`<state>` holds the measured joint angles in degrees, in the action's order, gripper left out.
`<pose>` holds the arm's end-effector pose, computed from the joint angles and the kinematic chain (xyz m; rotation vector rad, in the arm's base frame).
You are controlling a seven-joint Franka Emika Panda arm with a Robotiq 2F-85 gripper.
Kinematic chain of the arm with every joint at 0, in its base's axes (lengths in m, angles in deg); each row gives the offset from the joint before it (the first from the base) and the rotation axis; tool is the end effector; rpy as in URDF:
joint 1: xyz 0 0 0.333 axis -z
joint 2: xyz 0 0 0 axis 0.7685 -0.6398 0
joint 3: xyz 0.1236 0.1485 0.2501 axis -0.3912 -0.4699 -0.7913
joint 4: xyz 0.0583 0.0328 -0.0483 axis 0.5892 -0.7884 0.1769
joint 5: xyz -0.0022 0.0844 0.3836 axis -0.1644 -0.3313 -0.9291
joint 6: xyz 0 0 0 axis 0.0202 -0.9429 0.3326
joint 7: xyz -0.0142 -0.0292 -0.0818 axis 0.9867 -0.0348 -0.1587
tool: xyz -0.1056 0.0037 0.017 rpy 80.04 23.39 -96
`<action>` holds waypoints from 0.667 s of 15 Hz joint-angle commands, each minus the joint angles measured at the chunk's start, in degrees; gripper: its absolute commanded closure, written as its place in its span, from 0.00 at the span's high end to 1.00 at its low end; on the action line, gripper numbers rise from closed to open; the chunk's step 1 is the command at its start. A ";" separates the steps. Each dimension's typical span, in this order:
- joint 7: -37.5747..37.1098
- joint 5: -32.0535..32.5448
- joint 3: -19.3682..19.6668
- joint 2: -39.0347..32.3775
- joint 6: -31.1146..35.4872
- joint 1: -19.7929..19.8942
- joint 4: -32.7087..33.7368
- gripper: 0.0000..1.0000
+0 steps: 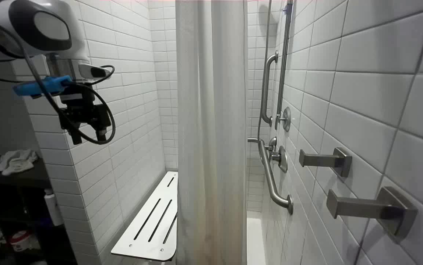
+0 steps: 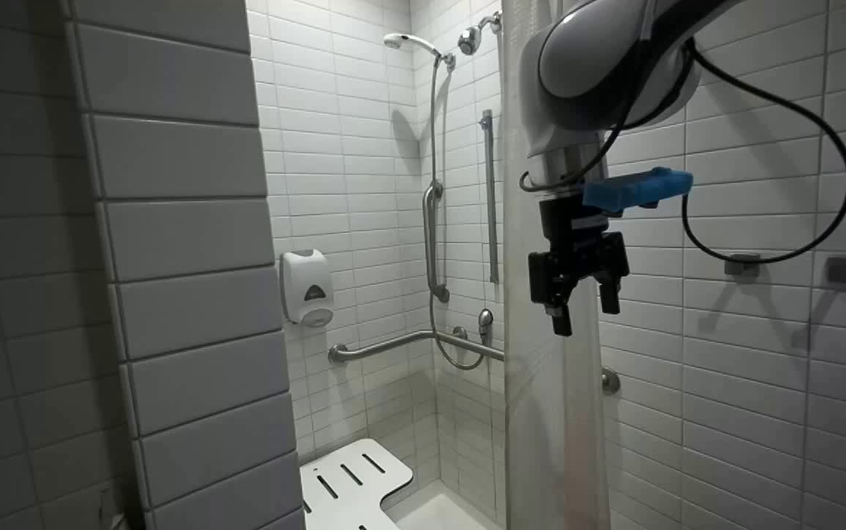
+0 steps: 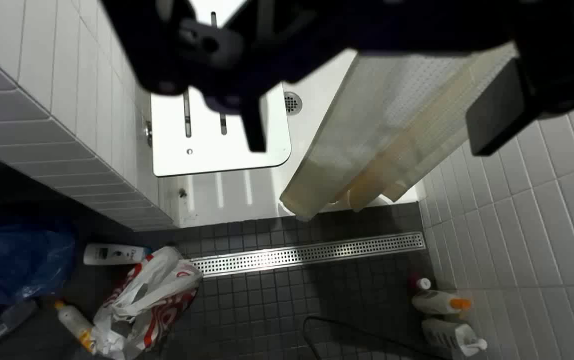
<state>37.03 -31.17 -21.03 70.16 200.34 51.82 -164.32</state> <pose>0.3636 0.0116 0.4457 3.0197 -0.1592 -0.0939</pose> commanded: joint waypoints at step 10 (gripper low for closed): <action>-1.79 0.03 -0.08 -0.20 1.61 0.07 -0.31 1.00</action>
<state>37.03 -31.17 -21.00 70.16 200.34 51.80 -164.32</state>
